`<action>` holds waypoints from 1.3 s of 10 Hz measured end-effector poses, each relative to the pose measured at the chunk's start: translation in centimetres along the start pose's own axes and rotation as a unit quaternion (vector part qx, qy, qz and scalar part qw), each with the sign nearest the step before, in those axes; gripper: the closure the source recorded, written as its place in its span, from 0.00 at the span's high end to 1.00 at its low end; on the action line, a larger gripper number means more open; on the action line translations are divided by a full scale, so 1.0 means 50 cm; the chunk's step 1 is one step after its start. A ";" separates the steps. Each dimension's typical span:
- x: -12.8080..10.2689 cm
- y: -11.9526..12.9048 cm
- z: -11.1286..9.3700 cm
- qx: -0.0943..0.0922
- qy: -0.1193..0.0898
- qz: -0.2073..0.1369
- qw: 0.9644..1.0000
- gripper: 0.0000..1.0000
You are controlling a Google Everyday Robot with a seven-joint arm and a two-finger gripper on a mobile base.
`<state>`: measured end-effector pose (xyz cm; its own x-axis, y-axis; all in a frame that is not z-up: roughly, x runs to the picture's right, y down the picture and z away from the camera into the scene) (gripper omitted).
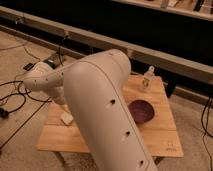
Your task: Place the white sponge in the ceramic cup
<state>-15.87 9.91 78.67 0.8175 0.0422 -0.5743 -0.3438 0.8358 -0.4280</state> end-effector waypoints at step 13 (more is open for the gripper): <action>-0.086 0.065 0.079 0.101 0.067 -0.227 0.966 0.65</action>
<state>-18.68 14.60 82.52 0.7912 -0.4138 -0.4503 0.1447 0.8421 -0.5195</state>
